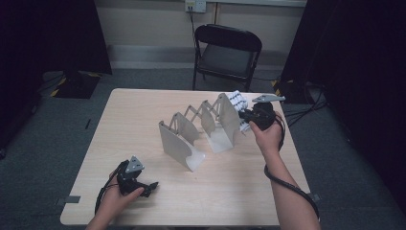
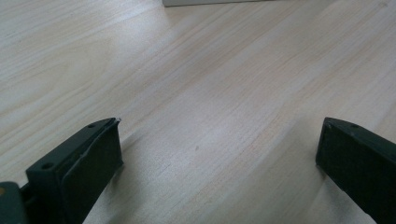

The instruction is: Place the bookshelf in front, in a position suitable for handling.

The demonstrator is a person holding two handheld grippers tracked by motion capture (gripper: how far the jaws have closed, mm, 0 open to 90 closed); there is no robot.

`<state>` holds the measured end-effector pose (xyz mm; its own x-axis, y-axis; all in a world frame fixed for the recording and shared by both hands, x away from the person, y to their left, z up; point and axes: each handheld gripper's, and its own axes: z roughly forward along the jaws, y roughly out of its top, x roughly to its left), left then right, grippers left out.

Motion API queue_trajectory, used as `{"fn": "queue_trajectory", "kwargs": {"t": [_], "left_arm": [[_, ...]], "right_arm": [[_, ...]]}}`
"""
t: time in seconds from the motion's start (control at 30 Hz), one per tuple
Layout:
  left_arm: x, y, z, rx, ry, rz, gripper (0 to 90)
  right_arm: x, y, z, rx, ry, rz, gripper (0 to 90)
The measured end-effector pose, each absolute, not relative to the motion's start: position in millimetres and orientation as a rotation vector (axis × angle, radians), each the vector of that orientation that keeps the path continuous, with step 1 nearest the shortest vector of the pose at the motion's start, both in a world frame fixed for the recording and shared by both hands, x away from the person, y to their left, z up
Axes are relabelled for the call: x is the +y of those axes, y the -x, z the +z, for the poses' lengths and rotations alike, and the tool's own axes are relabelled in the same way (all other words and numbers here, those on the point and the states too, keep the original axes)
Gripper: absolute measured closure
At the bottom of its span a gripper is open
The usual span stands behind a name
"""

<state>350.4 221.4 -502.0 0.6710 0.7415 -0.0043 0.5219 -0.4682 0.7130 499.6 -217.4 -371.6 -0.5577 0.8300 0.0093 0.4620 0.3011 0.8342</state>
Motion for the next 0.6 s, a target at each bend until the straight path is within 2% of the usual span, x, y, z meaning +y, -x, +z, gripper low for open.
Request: {"fn": "queue_trajectory", "kwargs": {"t": [0.6], "left_arm": [[222,-350,-502,0.966,-2.182,0.402,0.0]], "right_arm": [[-220,-486,-478,2.233,-1.312,1.104,77.7]]}}
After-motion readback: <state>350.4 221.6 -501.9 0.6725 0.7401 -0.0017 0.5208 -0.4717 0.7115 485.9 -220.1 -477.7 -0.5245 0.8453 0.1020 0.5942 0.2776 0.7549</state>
